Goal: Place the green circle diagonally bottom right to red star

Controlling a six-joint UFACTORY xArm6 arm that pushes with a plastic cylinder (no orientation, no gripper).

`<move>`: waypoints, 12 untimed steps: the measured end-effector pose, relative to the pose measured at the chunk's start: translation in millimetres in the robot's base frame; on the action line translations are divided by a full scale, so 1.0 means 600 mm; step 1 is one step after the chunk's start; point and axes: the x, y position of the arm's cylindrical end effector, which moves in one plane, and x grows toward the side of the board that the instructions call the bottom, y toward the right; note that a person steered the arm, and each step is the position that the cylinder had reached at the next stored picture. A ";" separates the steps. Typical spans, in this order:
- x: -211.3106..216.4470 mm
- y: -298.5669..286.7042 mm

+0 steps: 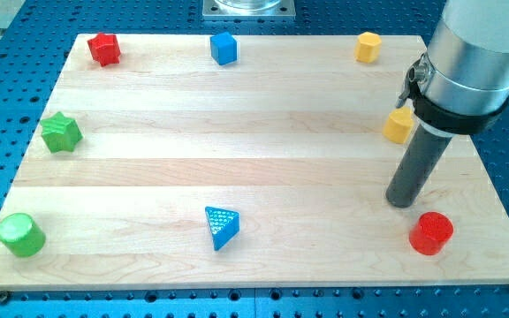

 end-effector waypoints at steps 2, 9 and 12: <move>0.000 -0.001; -0.027 -0.125; 0.059 -0.476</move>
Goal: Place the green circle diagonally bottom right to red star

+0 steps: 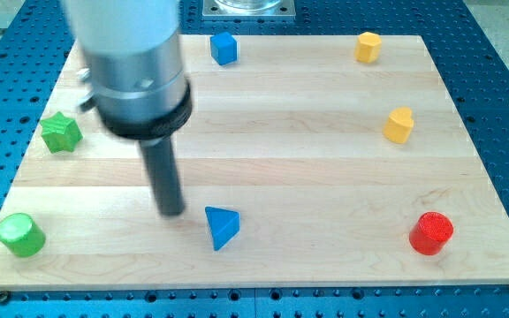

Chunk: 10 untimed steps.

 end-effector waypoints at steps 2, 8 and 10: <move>0.093 -0.146; 0.017 -0.142; 0.093 -0.099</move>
